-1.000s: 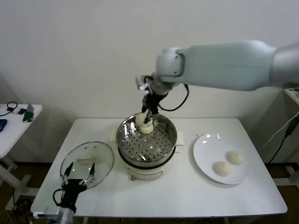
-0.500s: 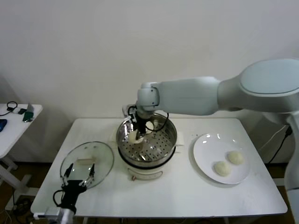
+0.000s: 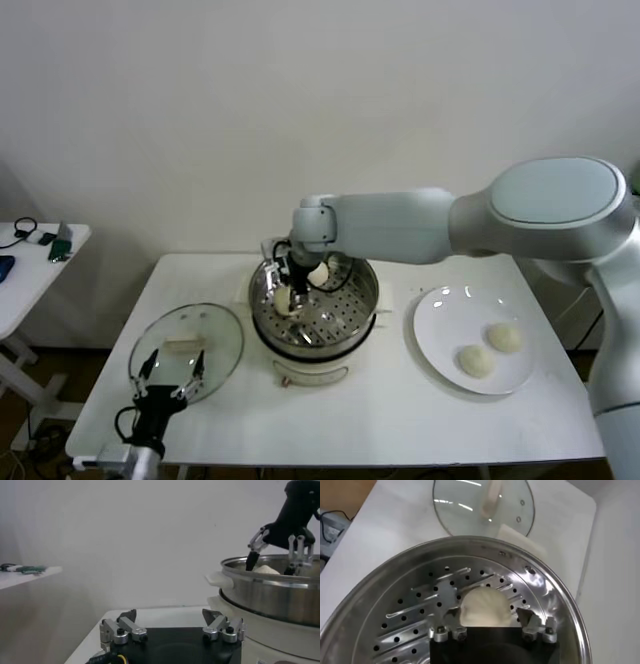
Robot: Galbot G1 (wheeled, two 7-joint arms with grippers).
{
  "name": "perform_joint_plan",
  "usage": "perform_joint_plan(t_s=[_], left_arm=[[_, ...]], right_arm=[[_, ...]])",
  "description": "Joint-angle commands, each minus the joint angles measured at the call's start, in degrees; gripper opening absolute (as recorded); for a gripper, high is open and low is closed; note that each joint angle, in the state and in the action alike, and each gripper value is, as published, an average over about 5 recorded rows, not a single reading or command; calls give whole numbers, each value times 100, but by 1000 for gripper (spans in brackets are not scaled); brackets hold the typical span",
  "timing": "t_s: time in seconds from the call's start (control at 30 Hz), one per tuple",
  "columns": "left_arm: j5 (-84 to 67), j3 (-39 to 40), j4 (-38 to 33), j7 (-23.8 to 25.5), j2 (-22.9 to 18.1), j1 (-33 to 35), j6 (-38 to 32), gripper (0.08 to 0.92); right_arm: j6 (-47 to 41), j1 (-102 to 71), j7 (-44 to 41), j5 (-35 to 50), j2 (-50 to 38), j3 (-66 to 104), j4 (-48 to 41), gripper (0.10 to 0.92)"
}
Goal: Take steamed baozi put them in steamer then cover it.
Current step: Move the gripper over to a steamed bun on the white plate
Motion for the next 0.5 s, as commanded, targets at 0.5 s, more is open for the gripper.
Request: perform_joint_plan(t_s=[0.5], left_arm=[[90, 44, -92, 8, -29, 43, 10, 823]], right_arm=[[817, 2905, -1479, -997, -4623, -2700, 2703, 823]])
